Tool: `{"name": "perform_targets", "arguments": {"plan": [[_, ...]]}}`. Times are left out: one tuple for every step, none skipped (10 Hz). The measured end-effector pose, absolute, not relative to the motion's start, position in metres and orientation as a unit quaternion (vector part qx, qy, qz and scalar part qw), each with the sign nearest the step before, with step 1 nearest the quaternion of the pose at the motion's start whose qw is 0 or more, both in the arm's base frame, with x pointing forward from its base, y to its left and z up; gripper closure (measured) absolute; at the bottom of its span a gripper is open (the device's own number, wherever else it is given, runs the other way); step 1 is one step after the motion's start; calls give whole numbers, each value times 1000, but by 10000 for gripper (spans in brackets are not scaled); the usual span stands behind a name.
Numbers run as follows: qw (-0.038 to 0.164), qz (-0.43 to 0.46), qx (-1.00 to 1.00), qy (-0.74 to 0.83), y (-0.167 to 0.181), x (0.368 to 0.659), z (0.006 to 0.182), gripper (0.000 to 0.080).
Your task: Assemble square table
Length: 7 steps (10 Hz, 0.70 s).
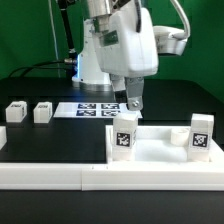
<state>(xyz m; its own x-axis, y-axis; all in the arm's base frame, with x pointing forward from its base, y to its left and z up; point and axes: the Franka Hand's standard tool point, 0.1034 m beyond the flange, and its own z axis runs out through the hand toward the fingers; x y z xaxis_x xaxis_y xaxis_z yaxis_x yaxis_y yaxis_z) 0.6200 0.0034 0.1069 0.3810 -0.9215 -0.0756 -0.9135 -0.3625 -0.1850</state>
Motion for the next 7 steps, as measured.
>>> {"name": "perform_targets", "arguments": {"plan": [[96, -27, -865, 493, 1, 619, 106, 150], [87, -31, -897, 431, 2, 618, 105, 150], [77, -39, -933, 350, 0, 614, 102, 150], [75, -48, -944, 318, -6, 611, 101, 150], [73, -49, -946, 313, -6, 611, 101, 150], [65, -52, -962, 260, -7, 611, 101, 150], [59, -54, -972, 221, -9, 611, 101, 150]]}}
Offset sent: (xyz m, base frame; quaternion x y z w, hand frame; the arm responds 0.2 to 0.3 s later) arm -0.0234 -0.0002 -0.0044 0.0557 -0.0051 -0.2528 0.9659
